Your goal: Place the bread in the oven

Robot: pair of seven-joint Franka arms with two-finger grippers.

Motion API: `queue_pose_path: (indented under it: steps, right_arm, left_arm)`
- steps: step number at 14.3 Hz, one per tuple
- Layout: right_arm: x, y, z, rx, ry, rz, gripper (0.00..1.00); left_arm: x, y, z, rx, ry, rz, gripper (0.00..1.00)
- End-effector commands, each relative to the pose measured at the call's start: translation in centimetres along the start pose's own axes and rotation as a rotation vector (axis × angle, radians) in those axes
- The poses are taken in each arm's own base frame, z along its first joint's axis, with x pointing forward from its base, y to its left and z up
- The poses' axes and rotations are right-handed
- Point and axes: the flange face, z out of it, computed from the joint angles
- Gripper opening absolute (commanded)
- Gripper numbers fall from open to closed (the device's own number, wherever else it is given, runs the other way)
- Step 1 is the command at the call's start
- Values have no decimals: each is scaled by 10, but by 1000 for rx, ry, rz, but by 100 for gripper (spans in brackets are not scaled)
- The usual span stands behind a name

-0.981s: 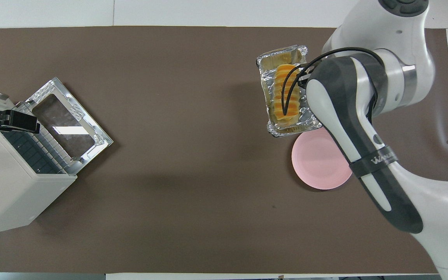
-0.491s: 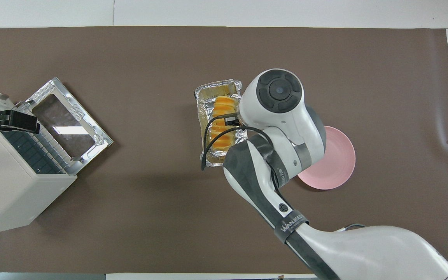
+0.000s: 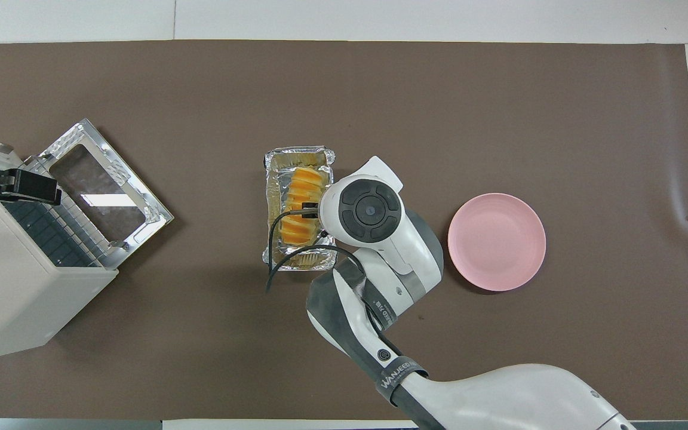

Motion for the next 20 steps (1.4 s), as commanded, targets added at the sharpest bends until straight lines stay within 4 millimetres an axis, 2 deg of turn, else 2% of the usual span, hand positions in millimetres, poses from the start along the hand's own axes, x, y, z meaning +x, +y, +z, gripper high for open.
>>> queue_pose_path:
  steps: [1, 3, 6, 7, 8, 10, 13, 17, 19, 20]
  right_arm:
    - [-11, -9, 13, 7, -14, -8, 0]
    - [-23, -20, 24, 8, -37, -20, 0]
    - [-27, -24, 27, 17, -51, -14, 0]
    - [-28, -24, 28, 17, -53, -14, 5]
    - [-28, -24, 28, 17, -53, -14, 99]
    - [-25, -25, 24, 24, -73, 12, 100]
    - [-6, -28, -7, 32, -148, 68, 100]
    - [49, 45, -55, 16, -156, 180, 100]
    - [65, 84, -83, 4, -163, 194, 100]
    - [73, 111, -96, -7, -180, 169, 100]
  left_arm:
    - [-7, -1, -4, -10, 2, 3, 100]
    - [-7, 0, -4, -9, 2, 6, 100]
    - [-7, 0, -4, -9, 2, 4, 100]
    - [-7, 0, -4, -10, 1, 6, 100]
    - [-7, 0, -4, -10, 1, 4, 100]
    - [-7, -1, -5, -10, 4, 3, 100]
    - [-7, -1, -4, -10, 2, 3, 100]
    - [-7, 0, -4, -9, 2, 6, 100]
    - [-7, 0, -4, -10, 2, 6, 100]
    - [-7, 0, -5, -10, 4, 6, 100]
